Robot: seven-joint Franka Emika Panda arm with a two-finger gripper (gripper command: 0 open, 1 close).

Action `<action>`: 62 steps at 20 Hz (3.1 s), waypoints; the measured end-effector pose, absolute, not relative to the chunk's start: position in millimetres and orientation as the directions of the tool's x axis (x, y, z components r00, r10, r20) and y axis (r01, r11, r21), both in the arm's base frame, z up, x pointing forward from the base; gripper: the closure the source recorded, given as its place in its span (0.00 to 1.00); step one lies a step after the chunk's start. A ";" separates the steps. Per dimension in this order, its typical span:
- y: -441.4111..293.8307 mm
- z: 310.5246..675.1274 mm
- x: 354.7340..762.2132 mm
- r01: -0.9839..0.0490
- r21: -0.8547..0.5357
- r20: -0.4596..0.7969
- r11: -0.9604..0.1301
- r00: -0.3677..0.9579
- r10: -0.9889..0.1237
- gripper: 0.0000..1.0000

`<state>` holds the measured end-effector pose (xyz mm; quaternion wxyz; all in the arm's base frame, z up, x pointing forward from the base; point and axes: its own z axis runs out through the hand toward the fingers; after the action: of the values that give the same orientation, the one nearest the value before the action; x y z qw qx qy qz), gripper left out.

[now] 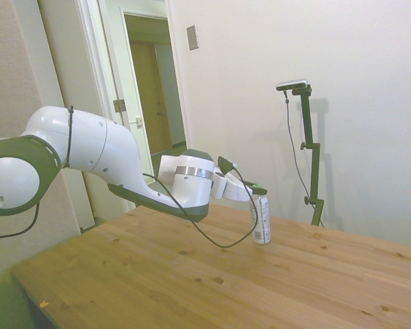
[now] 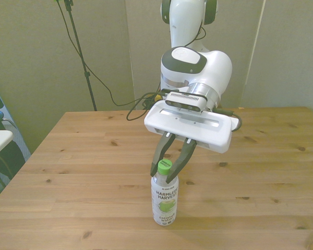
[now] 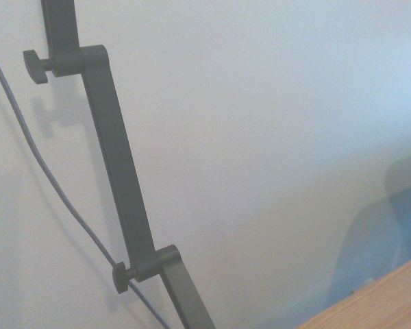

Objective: Stand the water bottle

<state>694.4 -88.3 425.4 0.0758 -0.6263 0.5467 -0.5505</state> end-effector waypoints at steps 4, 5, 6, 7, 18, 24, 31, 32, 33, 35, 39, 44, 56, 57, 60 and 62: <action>-87.4 425.2 693.8 -0.601 -0.695 0.608 -0.394 -0.201 -0.768 0.00; -87.4 425.2 693.6 -0.601 -0.695 0.608 -0.394 -0.201 -0.768 0.00; -87.4 425.4 693.6 -0.601 -0.695 0.608 -0.394 -0.201 -0.768 0.00; -87.2 425.4 693.5 -0.601 -0.696 0.608 -0.394 -0.200 -0.768 0.00; -83.7 423.4 687.2 -0.603 -0.695 0.599 -0.392 -0.183 -0.779 0.00; -65.9 443.5 664.5 -0.577 -0.711 0.572 -0.402 -0.142 -0.808 0.00; -34.3 468.7 593.2 -0.590 -0.723 0.459 -0.360 -0.020 -0.888 0.00; -30.1 462.3 580.9 -0.609 -0.708 0.445 -0.358 0.010 -0.895 0.00; -25.7 453.9 568.6 -0.629 -0.691 0.432 -0.357 0.036 -0.901 0.00; -14.9 438.5 547.4 -0.665 -0.655 0.408 -0.358 0.087 -0.909 0.00; 12.8 421.2 518.9 -0.706 -0.609 0.346 -0.362 0.175 -0.922 0.00; 48.0 430.1 482.7 -0.758 -0.541 0.240 -0.366 0.277 -0.930 0.00; -51.0 593.4 466.9 -0.835 -0.250 0.138 -0.491 0.471 -0.871 0.00; -50.9 597.9 465.8 -0.834 -0.240 0.143 -0.497 0.476 -0.867 0.00; -49.5 590.9 467.6 -0.833 -0.215 0.142 -0.510 0.490 -0.860 0.00; -46.3 585.2 468.9 -0.831 -0.207 0.127 -0.517 0.501 -0.856 0.00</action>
<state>468.9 -46.3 585.2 0.0596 -0.8642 0.4880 -0.1069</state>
